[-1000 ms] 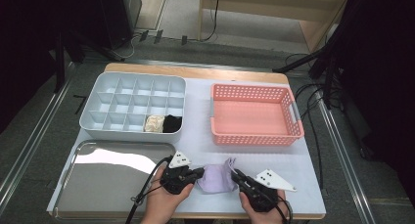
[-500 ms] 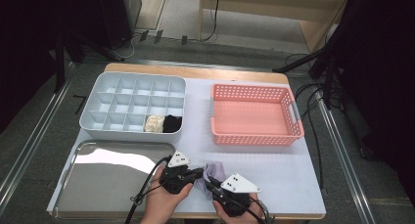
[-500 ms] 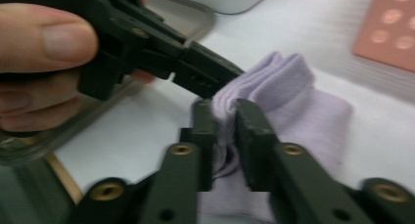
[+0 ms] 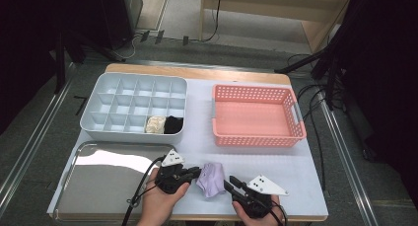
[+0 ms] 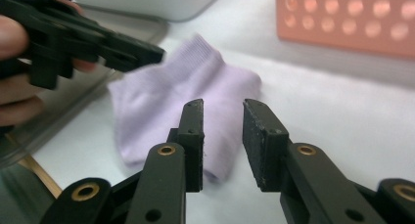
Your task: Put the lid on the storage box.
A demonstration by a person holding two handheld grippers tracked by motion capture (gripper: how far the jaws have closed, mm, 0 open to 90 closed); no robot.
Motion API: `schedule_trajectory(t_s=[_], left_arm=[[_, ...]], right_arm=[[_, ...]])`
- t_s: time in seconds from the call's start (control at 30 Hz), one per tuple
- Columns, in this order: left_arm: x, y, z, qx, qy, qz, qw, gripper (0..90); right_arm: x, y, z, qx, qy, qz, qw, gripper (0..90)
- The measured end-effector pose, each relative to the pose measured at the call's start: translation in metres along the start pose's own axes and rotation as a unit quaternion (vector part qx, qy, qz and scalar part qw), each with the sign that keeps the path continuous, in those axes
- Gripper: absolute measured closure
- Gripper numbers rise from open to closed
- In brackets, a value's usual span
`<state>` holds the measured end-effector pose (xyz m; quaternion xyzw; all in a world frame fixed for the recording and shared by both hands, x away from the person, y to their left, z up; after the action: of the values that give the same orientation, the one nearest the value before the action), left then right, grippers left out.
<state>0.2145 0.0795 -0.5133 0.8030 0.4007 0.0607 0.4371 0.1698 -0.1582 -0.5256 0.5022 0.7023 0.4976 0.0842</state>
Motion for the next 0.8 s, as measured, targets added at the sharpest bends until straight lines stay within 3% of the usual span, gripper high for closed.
schedule_trajectory(t_s=[0.13, 0.27, 0.4, 0.57, 0.67, 0.8], left_arm=[[0.002, 0.001, -0.003, -0.01, 0.0, -0.005, 0.9999, 80.4], [0.005, 0.002, -0.007, -0.019, 0.006, -0.008, 0.9998, 76.2], [0.007, 0.003, -0.009, -0.028, 0.008, -0.016, 0.9994, 58.6], [0.002, 0.005, -0.008, -0.036, 0.009, -0.009, 0.9993, 43.5], [-0.001, 0.006, -0.007, -0.035, 0.008, -0.006, 0.9993, 42.1], [0.0, 0.006, -0.008, -0.037, 0.008, -0.01, 0.9992, 42.2]], right_arm=[[-0.002, -0.008, 0.011, 0.027, -0.014, 0.008, 0.9995, 66.3], [0.001, -0.011, 0.017, 0.034, -0.018, 0.012, 0.9992, 63.9], [0.004, -0.012, 0.019, 0.036, -0.015, 0.017, 0.9991, 62.6], [0.005, -0.013, 0.02, 0.041, 0.003, 0.023, 0.9989, 75.2], [0.004, -0.012, 0.019, 0.041, 0.008, 0.022, 0.9989, 82.2], [0.003, -0.011, 0.017, 0.037, 0.002, 0.015, 0.9992, 84.1]])
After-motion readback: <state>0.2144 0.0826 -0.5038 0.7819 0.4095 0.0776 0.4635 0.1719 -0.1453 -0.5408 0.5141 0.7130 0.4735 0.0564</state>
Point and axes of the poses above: each handheld gripper's, and its own axes: z roughly forward along the jaws, y roughly out of its top, x roughly to its left, the point moved 2 cm from there along z, roughly forward along the jaws, and after that the axes turned 8 degrees about z, right-handed, at the moved point
